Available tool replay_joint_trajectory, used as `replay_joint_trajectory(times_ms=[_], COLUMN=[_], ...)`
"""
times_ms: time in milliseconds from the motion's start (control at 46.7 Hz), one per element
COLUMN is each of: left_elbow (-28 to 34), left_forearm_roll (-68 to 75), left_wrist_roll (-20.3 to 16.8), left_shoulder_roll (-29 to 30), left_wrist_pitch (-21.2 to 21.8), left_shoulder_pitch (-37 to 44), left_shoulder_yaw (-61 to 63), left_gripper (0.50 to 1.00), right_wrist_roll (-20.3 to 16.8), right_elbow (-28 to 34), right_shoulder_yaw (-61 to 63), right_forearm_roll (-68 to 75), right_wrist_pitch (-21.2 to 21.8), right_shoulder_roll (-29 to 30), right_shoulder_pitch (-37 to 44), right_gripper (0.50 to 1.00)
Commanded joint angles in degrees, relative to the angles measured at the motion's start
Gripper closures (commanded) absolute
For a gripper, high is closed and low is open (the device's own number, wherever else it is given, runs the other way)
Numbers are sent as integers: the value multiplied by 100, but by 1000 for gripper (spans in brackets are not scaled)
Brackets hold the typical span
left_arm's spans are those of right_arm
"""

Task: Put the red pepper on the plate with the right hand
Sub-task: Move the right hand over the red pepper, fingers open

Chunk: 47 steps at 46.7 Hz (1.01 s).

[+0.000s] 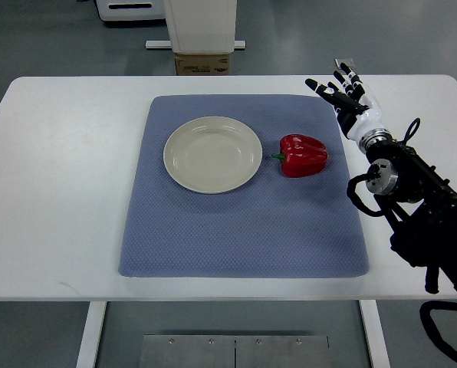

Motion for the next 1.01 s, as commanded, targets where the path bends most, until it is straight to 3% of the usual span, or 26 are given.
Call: replay_joint_trajectory(times_ms=[0, 984], left_elbow=[0, 0], left_forearm_roll=[0, 0], left_wrist_roll=[-2, -2], left_shoulder_roll=[0, 0], left_wrist_pitch=[0, 0], left_shoulder_pitch=[0, 0], left_shoulder_yaw=[0, 0], left_gripper=[500, 500], right_wrist_roll=[-2, 15], right_elbow=[-9, 0], right_shoulder_yaw=[-47, -504], right_forearm_roll=[-7, 283], right_wrist_pitch=[-1, 16], right_shoulder_roll=[0, 0], right_shoulder_pitch=[26, 246], right_gripper=[500, 500])
